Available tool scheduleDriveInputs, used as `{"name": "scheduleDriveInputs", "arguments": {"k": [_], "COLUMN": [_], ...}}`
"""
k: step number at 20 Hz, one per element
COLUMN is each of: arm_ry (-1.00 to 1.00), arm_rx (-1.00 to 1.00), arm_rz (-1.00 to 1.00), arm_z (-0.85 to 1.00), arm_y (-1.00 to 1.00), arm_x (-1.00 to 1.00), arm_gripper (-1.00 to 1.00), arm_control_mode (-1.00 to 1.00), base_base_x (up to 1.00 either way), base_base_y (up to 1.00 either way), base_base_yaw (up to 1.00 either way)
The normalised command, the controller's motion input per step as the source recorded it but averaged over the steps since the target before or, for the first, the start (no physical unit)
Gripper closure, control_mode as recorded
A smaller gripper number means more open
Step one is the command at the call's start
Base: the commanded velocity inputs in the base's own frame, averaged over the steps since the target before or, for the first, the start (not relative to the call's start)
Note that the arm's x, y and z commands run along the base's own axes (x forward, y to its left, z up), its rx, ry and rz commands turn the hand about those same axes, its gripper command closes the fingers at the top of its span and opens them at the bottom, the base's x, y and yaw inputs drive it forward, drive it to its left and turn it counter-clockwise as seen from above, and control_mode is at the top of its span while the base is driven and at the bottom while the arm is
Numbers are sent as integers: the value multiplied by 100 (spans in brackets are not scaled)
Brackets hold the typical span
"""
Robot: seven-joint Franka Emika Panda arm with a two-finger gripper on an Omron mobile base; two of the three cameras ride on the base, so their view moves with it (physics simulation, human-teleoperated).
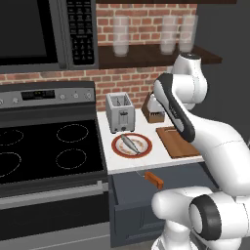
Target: Pick up the knife from the drawer and place it on the cutting board. Then place the meat from the plate to the cutting board.
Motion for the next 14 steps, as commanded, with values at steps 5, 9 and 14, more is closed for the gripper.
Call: {"name": "scheduleDriveInputs", "arguments": {"k": [5, 9, 14], "arm_ry": [11, 19, 19], "arm_rx": [0, 0, 0], "arm_rz": [1, 2, 0], "arm_z": [-23, -51, -74], "arm_y": [0, 0, 0], "arm_x": [-22, -54, -40], "arm_gripper": [-100, -100, -100], "arm_control_mode": [-100, -100, -100], "base_base_x": [0, 0, 0], "base_base_y": [0, 0, 0], "base_base_yaw": [0, 0, 0]}}
